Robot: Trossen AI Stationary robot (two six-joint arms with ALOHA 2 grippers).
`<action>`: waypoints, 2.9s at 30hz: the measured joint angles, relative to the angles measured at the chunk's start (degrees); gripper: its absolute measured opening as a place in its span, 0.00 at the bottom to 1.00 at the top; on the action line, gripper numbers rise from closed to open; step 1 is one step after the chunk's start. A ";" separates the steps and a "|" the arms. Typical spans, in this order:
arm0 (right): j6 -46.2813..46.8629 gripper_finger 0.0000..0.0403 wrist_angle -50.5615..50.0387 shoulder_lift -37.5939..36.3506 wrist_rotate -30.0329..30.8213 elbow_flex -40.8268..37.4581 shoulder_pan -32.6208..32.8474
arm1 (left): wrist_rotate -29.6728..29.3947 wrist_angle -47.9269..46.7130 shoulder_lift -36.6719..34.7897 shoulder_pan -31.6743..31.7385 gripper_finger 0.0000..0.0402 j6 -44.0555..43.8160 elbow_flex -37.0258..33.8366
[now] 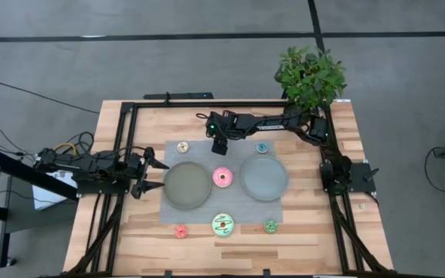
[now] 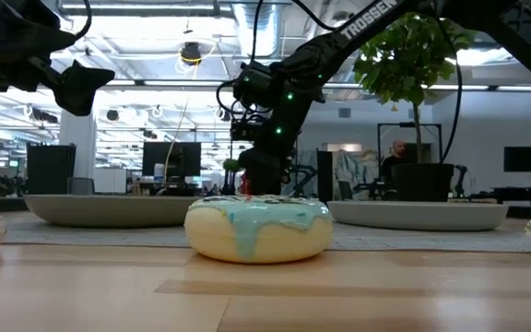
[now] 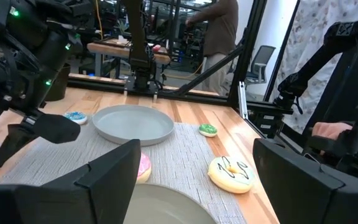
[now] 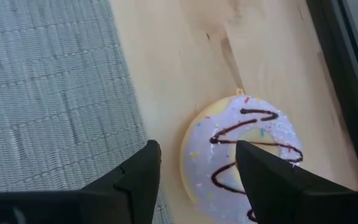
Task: Pick & Place donuts
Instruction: Put the big purple donut into the blue plate
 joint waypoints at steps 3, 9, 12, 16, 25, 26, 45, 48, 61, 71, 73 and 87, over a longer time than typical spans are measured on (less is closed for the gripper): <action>0.00 0.53 -0.13 0.00 -0.79 0.00 0.02 | -0.02 0.01 0.00 0.00 0.76 -0.02 0.02; -0.02 0.58 -0.26 0.00 -0.81 0.00 0.04 | -0.02 0.01 0.00 -0.01 0.76 -0.13 0.01; -0.05 0.58 -0.34 0.00 -0.81 0.00 0.04 | -0.02 0.01 0.00 0.00 0.76 -0.13 0.00; -0.60 0.58 -0.91 0.00 -0.79 0.00 0.04 | -0.02 0.03 0.00 0.00 0.76 -0.59 0.00; -1.76 0.58 -1.68 0.00 -0.81 0.00 0.04 | -0.02 0.03 0.00 -0.01 0.76 -0.61 0.02; -1.91 0.58 -1.75 0.00 -0.81 0.00 0.04 | -0.02 0.03 0.00 0.01 0.76 -0.61 0.01; -4.67 0.52 -3.02 0.00 -1.18 0.00 -0.33 | -0.04 0.03 0.00 0.01 0.76 -0.59 0.00; -4.37 0.48 -2.65 0.00 -0.76 0.00 -0.52 | -0.15 0.03 0.00 -0.01 0.76 -0.59 0.01; -3.40 0.22 -0.69 0.00 -1.14 0.00 -1.81 | -1.23 0.14 0.00 0.00 0.76 -0.59 0.02; -2.90 0.04 0.40 0.00 -1.18 0.00 -2.32 | -1.25 0.14 0.00 0.01 0.76 -0.59 0.02; -2.26 0.01 0.45 0.00 -1.19 0.00 -2.56 | -1.25 0.13 0.00 0.01 0.76 -0.59 0.01; -2.83 0.05 -0.44 0.00 -1.66 0.00 -2.58 | -1.27 0.11 0.00 0.00 0.76 -0.59 0.01</action>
